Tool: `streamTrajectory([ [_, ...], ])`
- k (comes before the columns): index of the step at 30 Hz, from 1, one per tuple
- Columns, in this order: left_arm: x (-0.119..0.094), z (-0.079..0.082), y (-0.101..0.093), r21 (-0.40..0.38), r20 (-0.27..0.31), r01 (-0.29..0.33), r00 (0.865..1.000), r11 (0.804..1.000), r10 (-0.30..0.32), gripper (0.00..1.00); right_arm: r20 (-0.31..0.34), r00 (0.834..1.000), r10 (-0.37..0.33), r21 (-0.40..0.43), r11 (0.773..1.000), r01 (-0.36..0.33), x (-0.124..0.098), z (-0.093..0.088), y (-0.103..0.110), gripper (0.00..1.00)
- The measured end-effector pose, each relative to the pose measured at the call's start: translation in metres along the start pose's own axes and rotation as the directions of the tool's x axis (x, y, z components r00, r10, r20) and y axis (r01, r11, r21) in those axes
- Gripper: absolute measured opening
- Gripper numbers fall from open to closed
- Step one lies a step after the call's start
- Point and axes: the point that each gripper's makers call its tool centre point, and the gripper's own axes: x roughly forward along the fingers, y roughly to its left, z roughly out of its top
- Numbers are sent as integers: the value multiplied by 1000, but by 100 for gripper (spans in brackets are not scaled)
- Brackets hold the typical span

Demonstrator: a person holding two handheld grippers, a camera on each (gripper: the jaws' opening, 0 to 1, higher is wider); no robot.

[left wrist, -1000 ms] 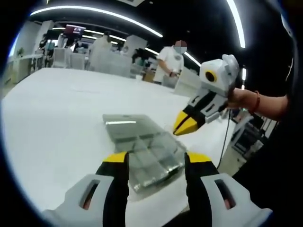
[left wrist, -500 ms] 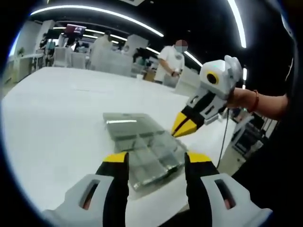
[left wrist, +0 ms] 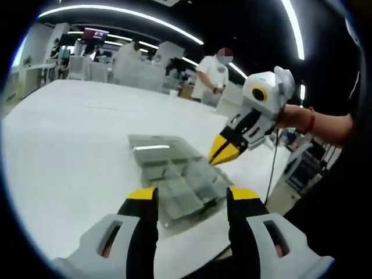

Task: Insert the divider into the dual guide fixture by aligning both edges with the guide slots and pushing it downward to the bottom, including one-sided entry, uneven engagement, binding, and posture correction.

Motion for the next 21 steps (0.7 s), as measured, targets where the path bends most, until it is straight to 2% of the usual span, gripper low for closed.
streamTrajectory([
  [7,-5,3,0,8,3,-3,1000,1000,3,45,-24,1000,-7,29,1000,8,5,1,-2,0],
  [10,-7,1,0,3,2,-5,1000,1000,5,45,-61,998,-9,43,999,12,9,-6,-3,0],
  [21,-13,-4,4,5,3,-2,1000,1000,2,45,-114,993,-15,53,998,21,19,-13,-3,0],
])
